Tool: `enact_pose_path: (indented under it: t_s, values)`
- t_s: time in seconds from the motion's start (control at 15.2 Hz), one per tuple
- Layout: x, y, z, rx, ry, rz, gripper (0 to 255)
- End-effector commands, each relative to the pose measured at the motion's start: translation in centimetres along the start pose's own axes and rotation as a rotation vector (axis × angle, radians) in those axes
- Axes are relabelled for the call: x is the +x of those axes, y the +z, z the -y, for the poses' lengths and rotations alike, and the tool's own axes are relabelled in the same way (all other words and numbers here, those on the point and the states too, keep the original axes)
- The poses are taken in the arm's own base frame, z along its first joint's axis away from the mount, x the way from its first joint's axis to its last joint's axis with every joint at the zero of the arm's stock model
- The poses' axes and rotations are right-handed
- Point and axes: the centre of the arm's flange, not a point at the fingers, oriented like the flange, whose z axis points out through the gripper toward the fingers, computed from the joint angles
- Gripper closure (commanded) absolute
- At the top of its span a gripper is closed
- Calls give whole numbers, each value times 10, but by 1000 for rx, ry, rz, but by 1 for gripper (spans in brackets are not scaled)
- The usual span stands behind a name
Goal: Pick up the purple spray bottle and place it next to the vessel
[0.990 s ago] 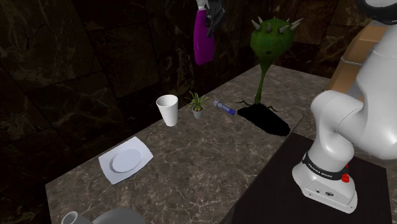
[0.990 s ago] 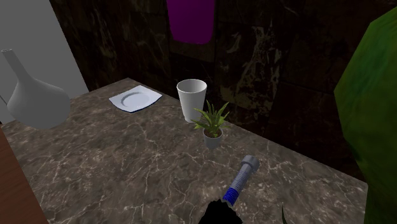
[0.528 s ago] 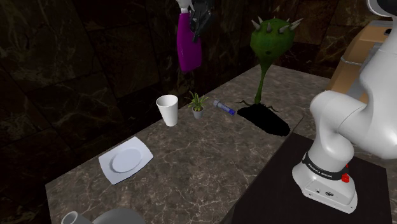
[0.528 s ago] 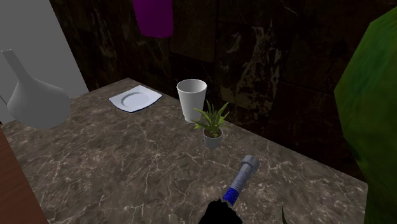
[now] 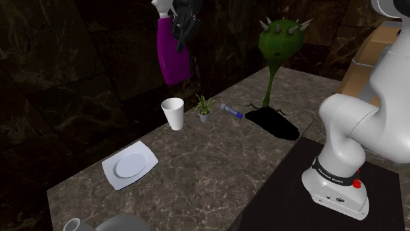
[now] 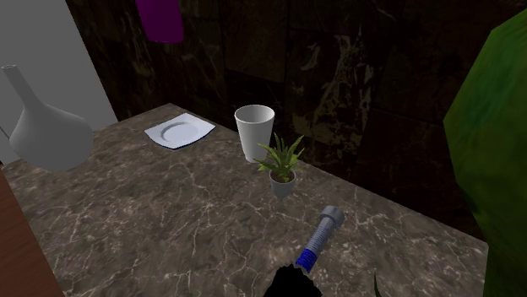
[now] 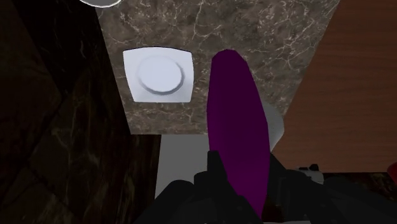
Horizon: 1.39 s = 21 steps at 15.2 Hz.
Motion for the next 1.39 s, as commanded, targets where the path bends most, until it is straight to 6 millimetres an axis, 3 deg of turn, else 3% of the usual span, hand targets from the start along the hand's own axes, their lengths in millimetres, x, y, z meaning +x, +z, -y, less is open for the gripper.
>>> enact_pose_path:
  t_s: [0.0,1.06,1.12,1.32]
  values:
    - [22,13,3,0,1,-1,255]
    - [200,122,32,0,1,-1,255]
    - [207,126,33,0,1,-1,255]
    - [199,139,33,0,1,-1,255]
